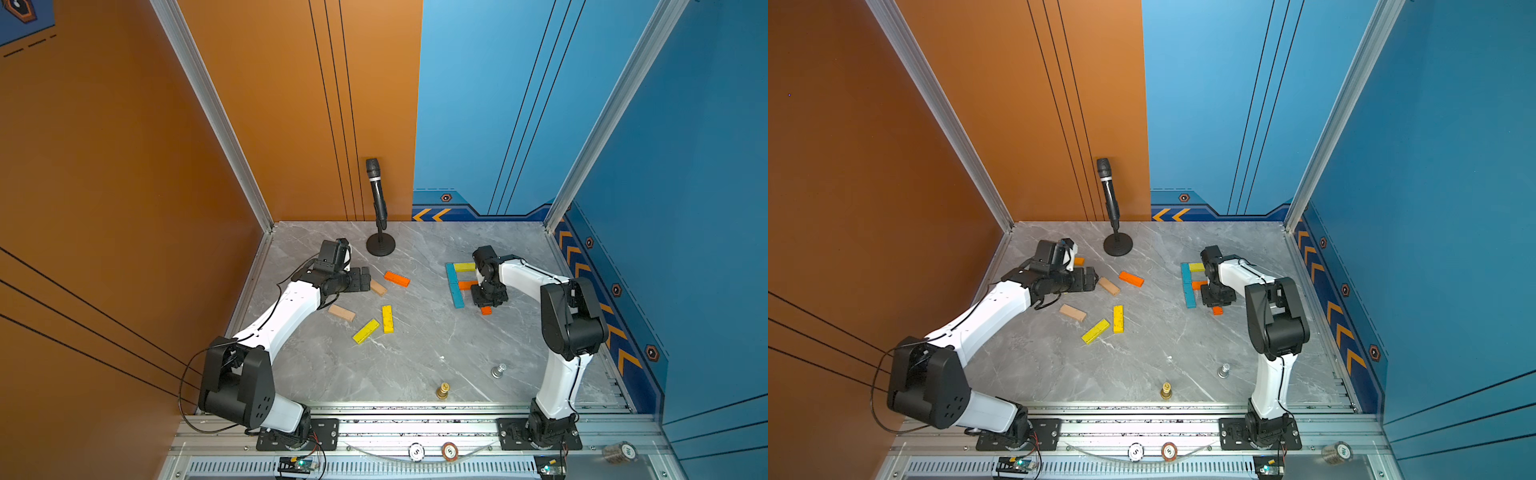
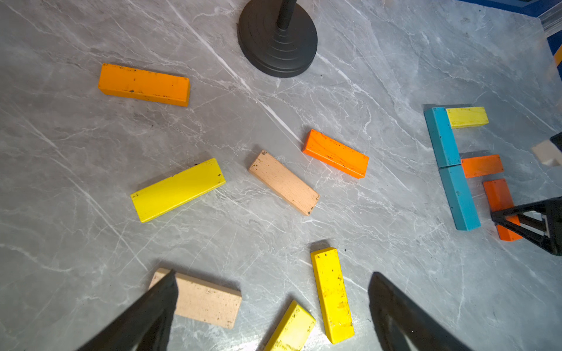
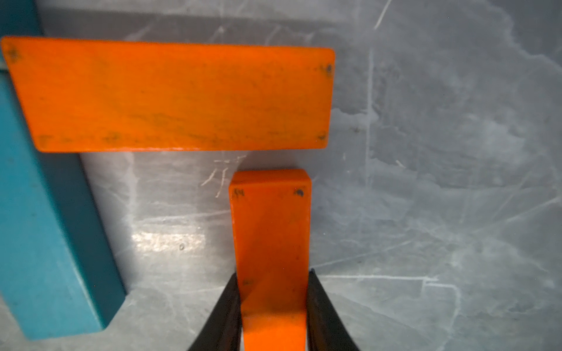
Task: Assemble the number 6 with building blocks
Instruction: Assemble the building block at the center of the board.
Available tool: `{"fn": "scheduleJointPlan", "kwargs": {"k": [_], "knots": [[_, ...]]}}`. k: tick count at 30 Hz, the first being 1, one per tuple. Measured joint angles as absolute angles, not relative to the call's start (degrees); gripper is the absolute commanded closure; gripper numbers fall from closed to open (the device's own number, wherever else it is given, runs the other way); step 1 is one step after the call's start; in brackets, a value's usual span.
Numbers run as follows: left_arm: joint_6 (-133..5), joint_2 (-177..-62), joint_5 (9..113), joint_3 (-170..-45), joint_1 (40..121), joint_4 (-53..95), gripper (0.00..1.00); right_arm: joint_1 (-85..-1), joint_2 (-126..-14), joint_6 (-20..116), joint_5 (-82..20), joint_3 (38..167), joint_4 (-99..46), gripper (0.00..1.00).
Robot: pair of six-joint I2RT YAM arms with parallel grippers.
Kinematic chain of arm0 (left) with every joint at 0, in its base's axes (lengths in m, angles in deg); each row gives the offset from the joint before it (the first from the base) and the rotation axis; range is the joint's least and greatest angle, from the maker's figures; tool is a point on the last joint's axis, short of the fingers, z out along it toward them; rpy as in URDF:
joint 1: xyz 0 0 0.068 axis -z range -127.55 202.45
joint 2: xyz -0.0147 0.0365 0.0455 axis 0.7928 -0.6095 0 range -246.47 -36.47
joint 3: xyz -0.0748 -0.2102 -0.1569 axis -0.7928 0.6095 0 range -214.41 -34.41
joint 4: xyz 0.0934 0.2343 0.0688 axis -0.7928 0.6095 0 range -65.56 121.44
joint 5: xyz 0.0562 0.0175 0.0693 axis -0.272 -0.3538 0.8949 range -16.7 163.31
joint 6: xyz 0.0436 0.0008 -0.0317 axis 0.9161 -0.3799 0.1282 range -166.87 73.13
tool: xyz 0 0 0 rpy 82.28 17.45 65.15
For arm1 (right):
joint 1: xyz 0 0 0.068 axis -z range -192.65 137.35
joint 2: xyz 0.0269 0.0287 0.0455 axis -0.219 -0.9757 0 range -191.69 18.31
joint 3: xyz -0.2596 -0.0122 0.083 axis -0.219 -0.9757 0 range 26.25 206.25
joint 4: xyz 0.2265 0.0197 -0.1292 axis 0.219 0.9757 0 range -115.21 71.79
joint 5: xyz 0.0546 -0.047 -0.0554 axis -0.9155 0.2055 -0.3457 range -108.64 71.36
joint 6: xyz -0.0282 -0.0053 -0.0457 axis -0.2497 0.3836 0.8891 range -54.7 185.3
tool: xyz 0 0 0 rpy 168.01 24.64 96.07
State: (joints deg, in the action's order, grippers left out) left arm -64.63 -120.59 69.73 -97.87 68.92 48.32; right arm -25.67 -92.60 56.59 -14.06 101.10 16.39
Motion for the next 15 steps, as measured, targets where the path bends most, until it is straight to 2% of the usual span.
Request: {"fn": "scheduleJointPlan", "kwargs": {"k": [15], "knots": [[-64.3,-120.7,69.7,-97.9,69.1,48.3,0.02,-25.7,-92.7,56.2,-14.0,101.2,16.4,0.68]]}}
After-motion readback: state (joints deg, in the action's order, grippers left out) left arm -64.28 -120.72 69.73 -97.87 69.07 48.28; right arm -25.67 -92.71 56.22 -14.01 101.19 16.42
